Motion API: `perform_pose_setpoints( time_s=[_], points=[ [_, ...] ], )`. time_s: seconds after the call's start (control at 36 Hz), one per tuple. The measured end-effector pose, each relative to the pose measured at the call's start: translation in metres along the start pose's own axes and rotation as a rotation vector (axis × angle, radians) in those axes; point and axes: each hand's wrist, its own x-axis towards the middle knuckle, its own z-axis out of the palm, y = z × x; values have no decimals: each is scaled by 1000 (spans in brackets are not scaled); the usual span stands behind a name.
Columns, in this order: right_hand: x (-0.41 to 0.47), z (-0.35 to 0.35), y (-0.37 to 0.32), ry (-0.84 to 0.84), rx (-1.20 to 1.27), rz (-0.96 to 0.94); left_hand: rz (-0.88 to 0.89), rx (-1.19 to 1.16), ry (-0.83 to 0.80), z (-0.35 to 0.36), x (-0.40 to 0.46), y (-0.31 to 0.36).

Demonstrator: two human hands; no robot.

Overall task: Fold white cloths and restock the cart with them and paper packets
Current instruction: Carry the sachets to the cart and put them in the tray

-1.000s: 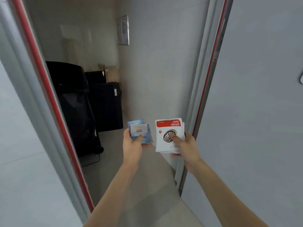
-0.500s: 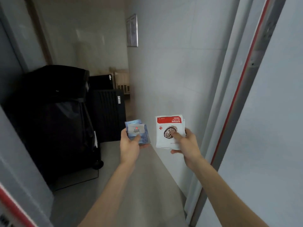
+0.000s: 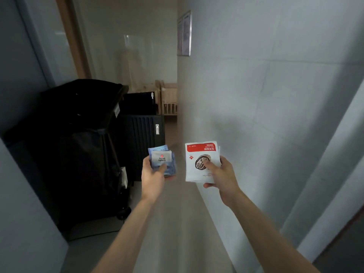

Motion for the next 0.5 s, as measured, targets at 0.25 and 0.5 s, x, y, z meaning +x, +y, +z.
perform_pose_setpoints(
  time_s=[0.25, 0.5],
  points=[
    [156, 55, 20, 31, -45, 8, -28, -73, -17, 31, 164, -41],
    [303, 104, 6, 66, -55, 2, -58, -34, -85, 76, 320, -39]
  ],
)
